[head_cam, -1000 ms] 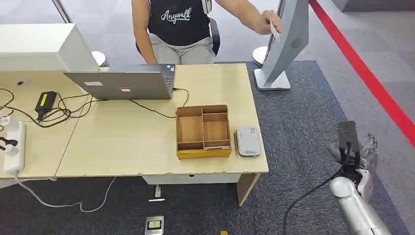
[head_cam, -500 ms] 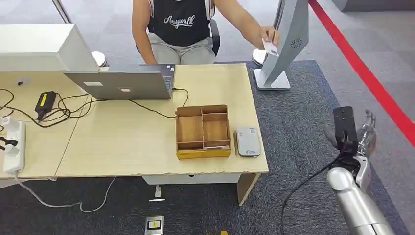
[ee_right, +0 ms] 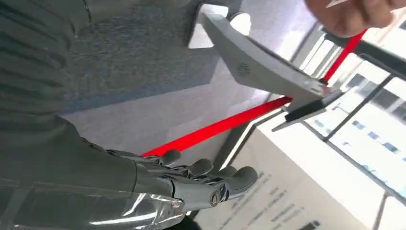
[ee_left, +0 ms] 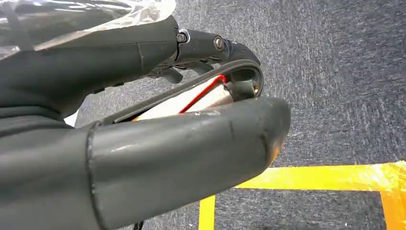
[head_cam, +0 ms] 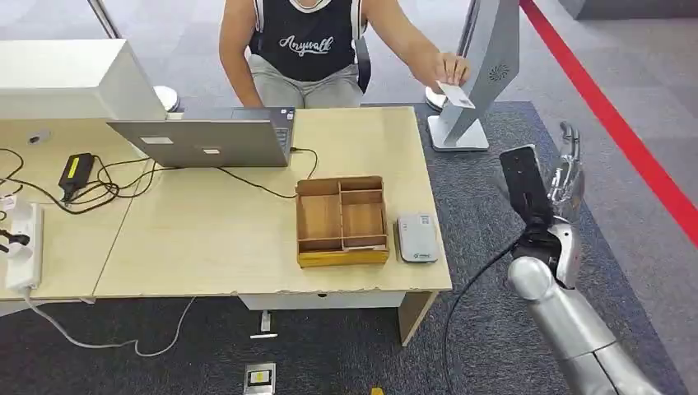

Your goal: Pass the card to the sensor for recognition and then transmit it.

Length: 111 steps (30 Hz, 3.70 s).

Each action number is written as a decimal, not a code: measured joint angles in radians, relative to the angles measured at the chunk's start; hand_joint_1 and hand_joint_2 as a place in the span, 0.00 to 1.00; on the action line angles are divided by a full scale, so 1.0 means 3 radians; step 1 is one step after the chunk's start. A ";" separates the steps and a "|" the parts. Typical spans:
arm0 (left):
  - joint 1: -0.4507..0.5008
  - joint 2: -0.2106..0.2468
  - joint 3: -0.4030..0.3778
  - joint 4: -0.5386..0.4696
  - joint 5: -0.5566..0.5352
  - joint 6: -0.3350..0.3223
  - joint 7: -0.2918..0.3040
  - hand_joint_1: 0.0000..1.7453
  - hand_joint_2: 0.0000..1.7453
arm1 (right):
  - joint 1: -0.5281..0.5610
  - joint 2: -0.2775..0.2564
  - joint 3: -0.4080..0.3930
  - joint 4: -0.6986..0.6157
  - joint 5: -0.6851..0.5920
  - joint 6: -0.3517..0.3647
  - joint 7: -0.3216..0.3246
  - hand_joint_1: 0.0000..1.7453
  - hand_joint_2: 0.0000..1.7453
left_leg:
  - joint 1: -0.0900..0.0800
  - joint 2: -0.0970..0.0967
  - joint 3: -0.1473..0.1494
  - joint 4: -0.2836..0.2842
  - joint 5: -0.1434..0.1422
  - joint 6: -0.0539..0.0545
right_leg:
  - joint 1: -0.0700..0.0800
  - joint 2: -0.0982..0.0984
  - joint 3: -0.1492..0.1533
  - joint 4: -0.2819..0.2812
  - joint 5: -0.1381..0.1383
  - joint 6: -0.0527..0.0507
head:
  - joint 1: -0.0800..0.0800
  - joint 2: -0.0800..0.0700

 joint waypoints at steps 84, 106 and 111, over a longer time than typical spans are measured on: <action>0.0023 0.0103 -0.0487 -0.0001 0.0079 -0.0031 0.0004 0.00 0.00 | -0.1957 0.0654 0.2036 0.1657 0.1312 0.1180 0.0070 1.00 1.00 | 0.0002 0.0000 -0.0002 0.0001 0.0002 -0.0001 | 0.0001 0.0000 -0.0005 0.0001 0.0001 -0.0001 | 0.0000 0.0000; 0.0034 0.0104 -0.0521 -0.0001 0.0126 0.0008 -0.0008 0.00 0.00 | -0.1888 0.0537 0.2114 0.1701 0.1202 0.1114 0.0091 1.00 1.00 | 0.0002 0.0000 0.0000 0.0002 0.0002 -0.0001 | 0.0001 0.0001 -0.0006 0.0001 0.0002 -0.0001 | 0.0000 0.0000; 0.0034 0.0104 -0.0525 -0.0001 0.0130 0.0008 -0.0009 0.00 0.00 | -0.1878 0.0505 0.2133 0.1700 0.1186 0.1111 0.0123 1.00 1.00 | 0.0001 0.0001 0.0001 0.0002 0.0002 -0.0002 | 0.0001 0.0001 -0.0007 0.0001 0.0002 -0.0001 | 0.0000 0.0000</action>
